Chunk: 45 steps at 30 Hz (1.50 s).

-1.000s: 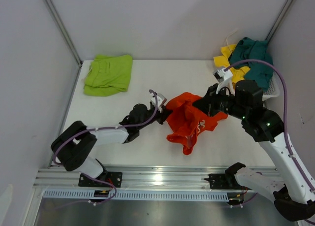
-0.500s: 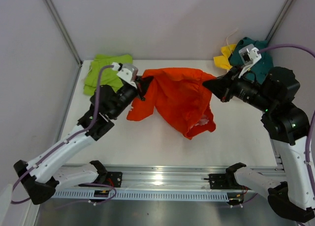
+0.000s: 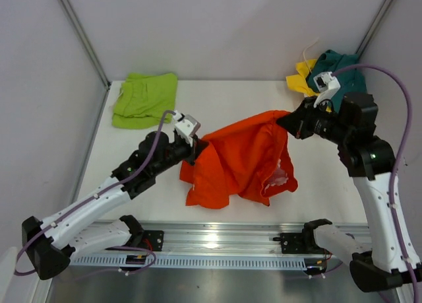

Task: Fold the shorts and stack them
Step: Flatten the shorts out

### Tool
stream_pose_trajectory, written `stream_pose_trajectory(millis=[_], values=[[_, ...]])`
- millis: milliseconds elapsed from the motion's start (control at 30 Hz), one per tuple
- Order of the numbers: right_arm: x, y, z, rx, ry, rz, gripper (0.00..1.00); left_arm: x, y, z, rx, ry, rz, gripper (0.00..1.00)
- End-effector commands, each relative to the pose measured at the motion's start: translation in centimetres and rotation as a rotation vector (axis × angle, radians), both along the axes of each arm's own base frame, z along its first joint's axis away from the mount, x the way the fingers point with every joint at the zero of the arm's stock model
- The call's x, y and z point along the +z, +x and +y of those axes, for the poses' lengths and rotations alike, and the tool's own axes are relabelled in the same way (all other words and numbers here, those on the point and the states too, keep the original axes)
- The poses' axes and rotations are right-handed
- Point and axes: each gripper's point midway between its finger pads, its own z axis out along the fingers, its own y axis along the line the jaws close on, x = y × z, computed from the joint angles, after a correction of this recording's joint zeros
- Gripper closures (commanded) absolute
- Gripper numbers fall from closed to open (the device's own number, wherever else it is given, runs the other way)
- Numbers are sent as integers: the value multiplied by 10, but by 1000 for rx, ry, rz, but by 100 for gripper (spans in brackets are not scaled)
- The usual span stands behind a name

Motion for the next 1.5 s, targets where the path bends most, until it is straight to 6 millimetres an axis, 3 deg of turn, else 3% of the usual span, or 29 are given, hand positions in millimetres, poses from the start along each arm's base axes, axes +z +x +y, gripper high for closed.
stream_pose_trajectory(millis=[0, 33, 133, 167, 200, 267, 367, 400, 467, 500, 600, 767, 833, 867, 900, 1033, 1133, 1267, 1367, 1467], values=[[-26, 30, -13, -27, 34, 45, 100, -42, -17, -12, -76, -25, 134, 100], [-29, 40, -16, -26, 45, 40, 100, -68, -25, -14, -106, -9, 181, 100], [-53, 63, -29, -41, 73, 101, 100, -78, -33, -22, -151, -47, 205, 100], [-59, 68, -32, -45, 79, 117, 100, -101, -38, -21, -157, -25, 244, 100], [-64, 72, -33, -52, 89, 136, 100, -102, -39, -23, -167, -42, 250, 98], [-77, 87, -42, -94, 97, 168, 100, -124, -47, -23, -187, -35, 291, 94], [-89, 101, -46, -134, 118, 191, 100, -131, -51, -26, -201, -79, 300, 84], [-90, 103, -47, -148, 127, 194, 100, -140, -53, -25, -198, -92, 310, 76], [-93, 113, -52, -186, 121, 185, 100, -137, -51, -26, -192, -120, 297, 60], [-96, 120, -55, -200, 118, 190, 100, -147, -51, -24, -180, -109, 313, 46], [-100, 137, -57, -216, 121, 210, 100, -152, -47, -20, -139, -100, 330, 35], [-106, 156, -58, -226, 129, 228, 100, -146, -43, -3, -59, -95, 300, 27], [-112, 163, -59, -231, 126, 241, 100, -133, -38, 9, 4, -129, 248, 13], [-114, 165, -59, -233, 125, 245, 100, -138, -38, 16, 38, -131, 259, 4], [-114, 167, -60, -237, 123, 245, 100, -134, -35, 23, 82, -149, 248, 1], [-117, 171, -60, -237, 130, 245, 100, -131, -27, 54, 257, -267, 237, 1], [-118, 172, -57, -230, 135, 250, 100, -127, -38, 47, 174, -288, 214, 1], [-120, 174, -57, -231, 133, 253, 100, -138, -40, 45, 167, -209, 269, 1], [-122, 176, -58, -238, 133, 256, 100, -152, -47, 37, 125, -154, 327, 15], [-124, 177, -58, -243, 136, 267, 100, -159, -58, 29, 86, -132, 364, 18]])
